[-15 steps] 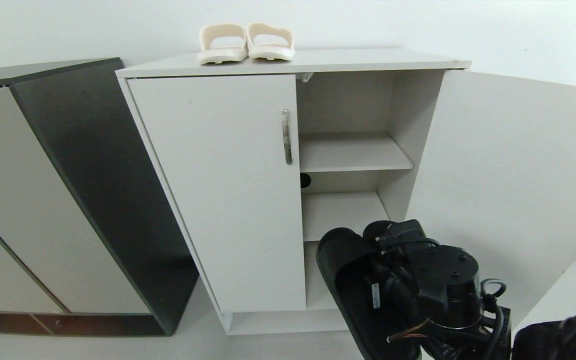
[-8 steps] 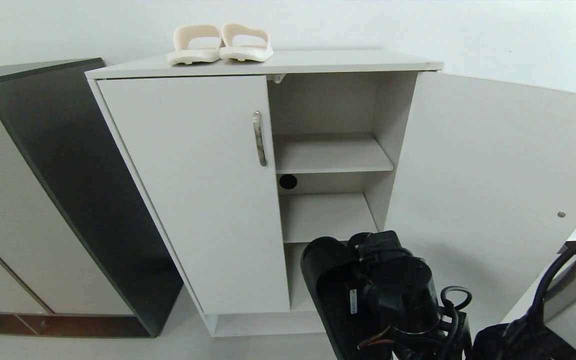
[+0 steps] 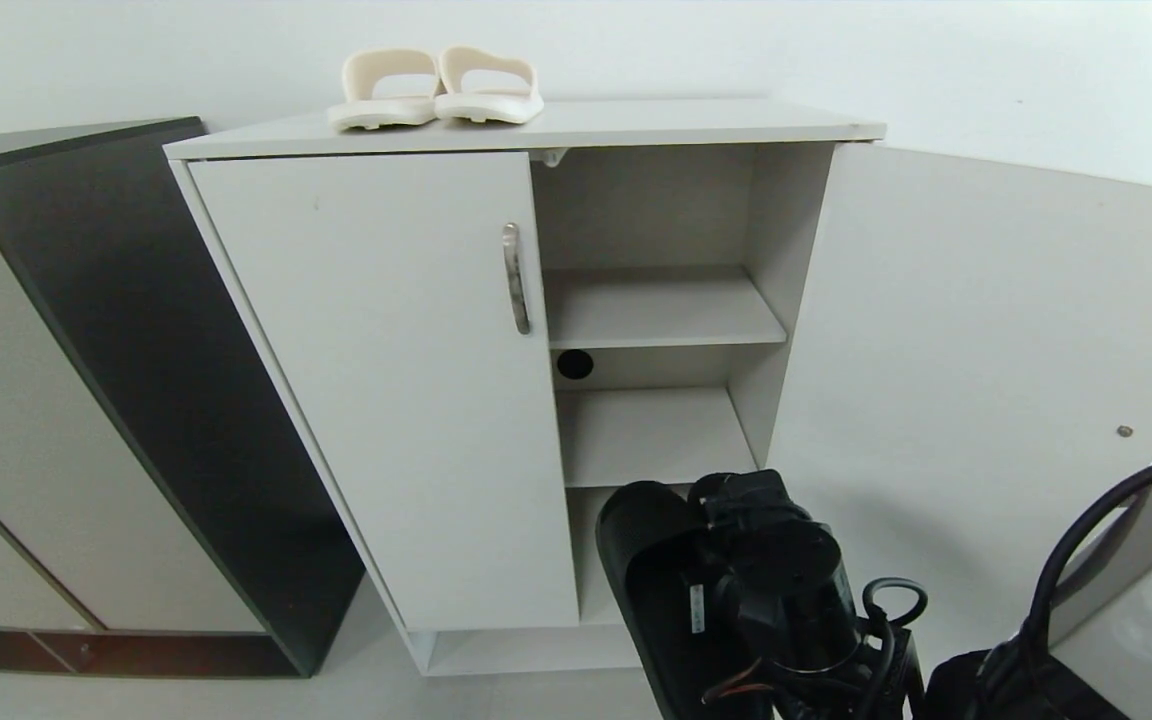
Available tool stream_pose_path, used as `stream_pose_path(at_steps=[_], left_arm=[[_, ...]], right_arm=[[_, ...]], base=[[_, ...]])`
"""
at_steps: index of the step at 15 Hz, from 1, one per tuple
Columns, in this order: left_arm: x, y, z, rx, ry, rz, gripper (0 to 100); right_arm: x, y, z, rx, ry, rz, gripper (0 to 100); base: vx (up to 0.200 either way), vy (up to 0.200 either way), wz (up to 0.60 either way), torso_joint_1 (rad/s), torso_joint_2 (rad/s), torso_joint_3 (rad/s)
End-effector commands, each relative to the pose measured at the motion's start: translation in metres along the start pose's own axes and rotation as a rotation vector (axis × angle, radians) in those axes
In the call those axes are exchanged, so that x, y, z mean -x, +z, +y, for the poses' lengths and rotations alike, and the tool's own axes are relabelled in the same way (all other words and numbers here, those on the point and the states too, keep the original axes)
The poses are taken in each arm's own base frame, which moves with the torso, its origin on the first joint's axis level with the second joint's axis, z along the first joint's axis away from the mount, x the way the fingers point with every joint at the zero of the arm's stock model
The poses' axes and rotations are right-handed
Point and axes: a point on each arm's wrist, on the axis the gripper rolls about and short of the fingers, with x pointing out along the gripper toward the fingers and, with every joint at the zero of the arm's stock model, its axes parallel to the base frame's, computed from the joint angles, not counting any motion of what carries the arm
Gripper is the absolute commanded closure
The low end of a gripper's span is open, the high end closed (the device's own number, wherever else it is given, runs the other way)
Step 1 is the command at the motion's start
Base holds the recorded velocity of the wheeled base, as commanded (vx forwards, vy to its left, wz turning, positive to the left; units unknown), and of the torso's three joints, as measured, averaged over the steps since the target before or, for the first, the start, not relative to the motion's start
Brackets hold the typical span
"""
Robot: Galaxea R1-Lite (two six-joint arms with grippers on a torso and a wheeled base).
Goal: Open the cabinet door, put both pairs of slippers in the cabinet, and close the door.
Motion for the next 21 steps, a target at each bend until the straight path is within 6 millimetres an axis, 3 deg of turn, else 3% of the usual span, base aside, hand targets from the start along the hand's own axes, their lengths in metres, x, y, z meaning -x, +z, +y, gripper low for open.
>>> stream_pose_path(at_steps=[1,9,12,18,21], left_arm=[[0.000,0.000,0.000,-0.001,0.000,0.002,100],[0.000,0.000,0.000,-0.004,0.000,0.002,100],[0.000,0.000,0.000,-0.004,0.000,0.002,100],[0.000,0.000,0.000,-0.005,0.000,0.002,100],[0.000,0.000,0.000,-0.007,0.000,0.001,100]], right_arm=[[-0.003,-0.003,0.000,0.006,-0.004,0.008,100],[-0.010,-0.017,0.004,0.104,0.048,0.053,100],[-0.024,-0.008,0.010,0.076,0.040,0.017,100],[-0.032,-0.022,0.019,0.093,0.004,-0.013,100],[-0.052,-0.043,0.022,0.193,-0.062,-0.122,100]], base=[[0.000,0.000,0.00,0.000,0.00,0.000],[0.000,0.000,0.00,0.000,0.00,0.000],[0.000,0.000,0.00,0.002,0.00,-0.089],[0.000,0.000,0.00,0.002,0.00,-0.191],[0.000,0.000,0.00,0.004,0.00,-0.191]])
